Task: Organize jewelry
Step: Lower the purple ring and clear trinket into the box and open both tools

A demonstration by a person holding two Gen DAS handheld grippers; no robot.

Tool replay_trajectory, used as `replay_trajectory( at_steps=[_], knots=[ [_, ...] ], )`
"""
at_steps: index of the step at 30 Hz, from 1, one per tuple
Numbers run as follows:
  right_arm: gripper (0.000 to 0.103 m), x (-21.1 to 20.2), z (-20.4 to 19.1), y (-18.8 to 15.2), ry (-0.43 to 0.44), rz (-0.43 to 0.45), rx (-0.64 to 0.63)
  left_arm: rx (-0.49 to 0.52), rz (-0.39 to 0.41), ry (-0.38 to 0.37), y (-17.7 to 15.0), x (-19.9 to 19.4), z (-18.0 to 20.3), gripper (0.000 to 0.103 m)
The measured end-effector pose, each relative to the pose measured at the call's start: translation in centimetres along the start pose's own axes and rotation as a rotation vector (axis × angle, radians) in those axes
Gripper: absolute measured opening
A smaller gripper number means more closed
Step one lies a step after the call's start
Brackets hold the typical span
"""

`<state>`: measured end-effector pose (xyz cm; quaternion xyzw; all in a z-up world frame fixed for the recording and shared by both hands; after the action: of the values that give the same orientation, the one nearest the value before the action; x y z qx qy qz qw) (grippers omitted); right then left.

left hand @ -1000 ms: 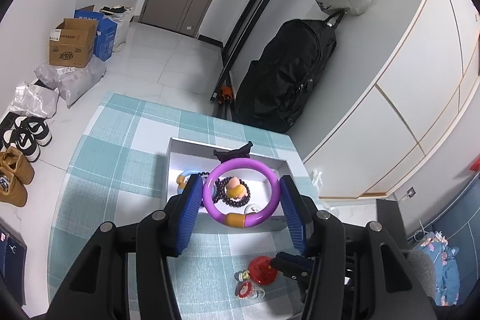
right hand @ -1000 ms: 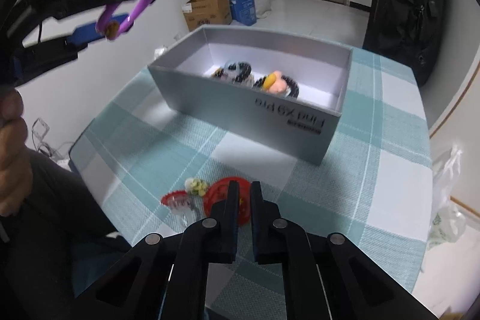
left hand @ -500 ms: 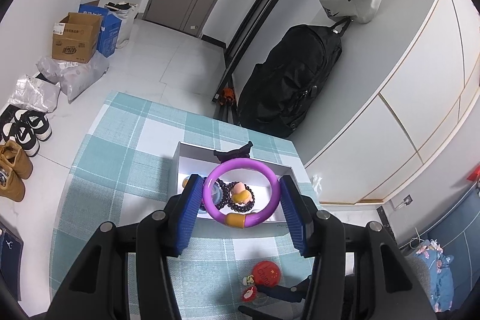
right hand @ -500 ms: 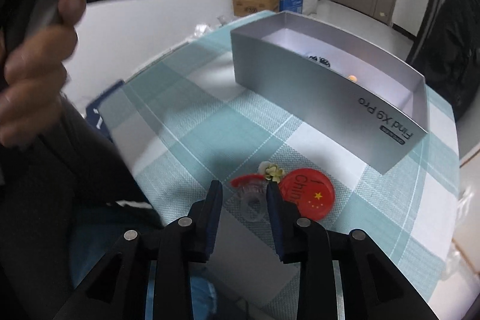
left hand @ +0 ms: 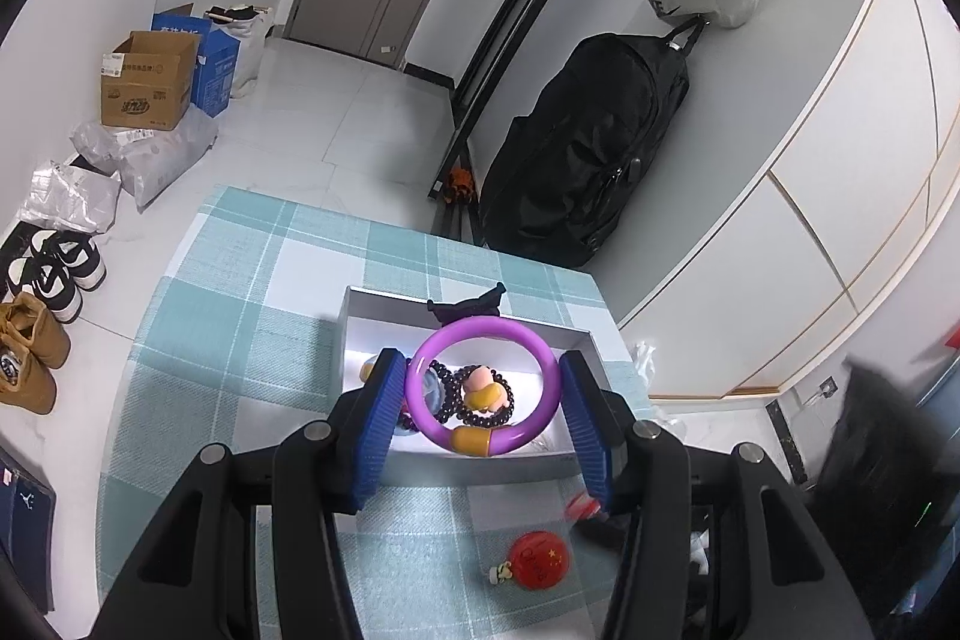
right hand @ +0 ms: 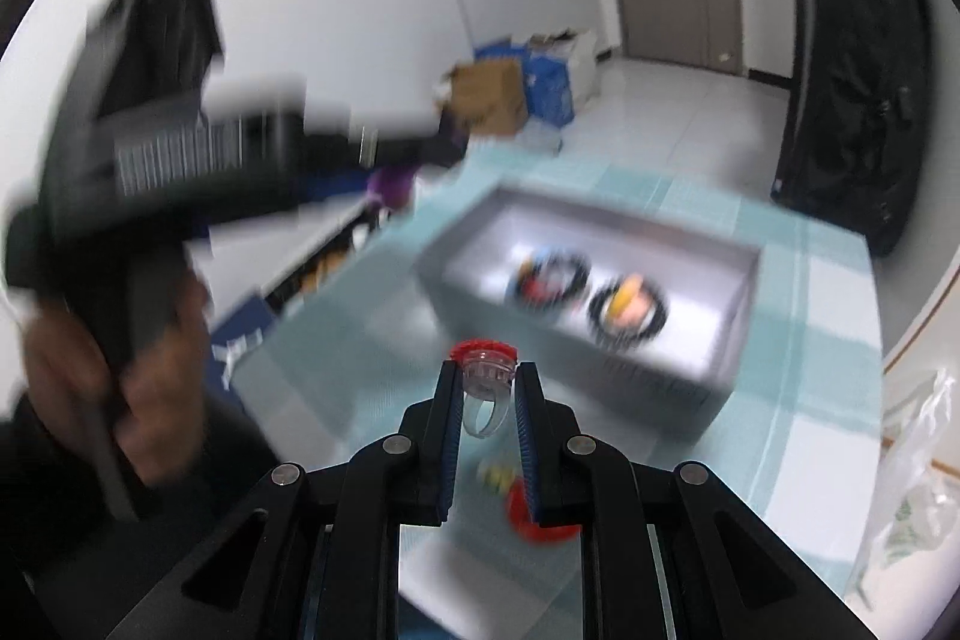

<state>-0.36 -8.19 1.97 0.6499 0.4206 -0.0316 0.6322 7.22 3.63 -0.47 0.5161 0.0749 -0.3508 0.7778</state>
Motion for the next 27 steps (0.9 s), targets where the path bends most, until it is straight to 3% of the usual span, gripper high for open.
replay_trajectory(
  at_steps=[3,7,17,27],
  knots=[
    [0.016,-0.9,1.4,2.1,-0.007,0.071,0.047,0.014,-0.009,0.013,0.0,0.6,0.2,0.047],
    [0.016,0.0,3.0,3.6,-0.025,0.099,0.077,0.029,-0.034,0.024,0.0,1.7,0.4,0.047],
    [0.016,3.2,6.5,5.4,-0.033,0.073,0.158,0.081,-0.097,0.049,-0.1,4.3,1.0,0.047],
    [0.016,5.1,8.4,5.1,-0.018,0.011,0.211,0.076,-0.154,0.040,-0.2,6.0,0.8,0.047]
  ],
)
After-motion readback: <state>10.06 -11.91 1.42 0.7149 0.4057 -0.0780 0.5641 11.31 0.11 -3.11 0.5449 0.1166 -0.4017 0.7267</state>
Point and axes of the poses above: each gripper's, at about its wrist camera, not at the fingertips, and x roughly the way its jaws point, z to its right, y to its top, the point moved 1 cm from there along x, roughly the way its jaws point, and after that the axes turned 9 degrees about z, right-handed, at the moved point
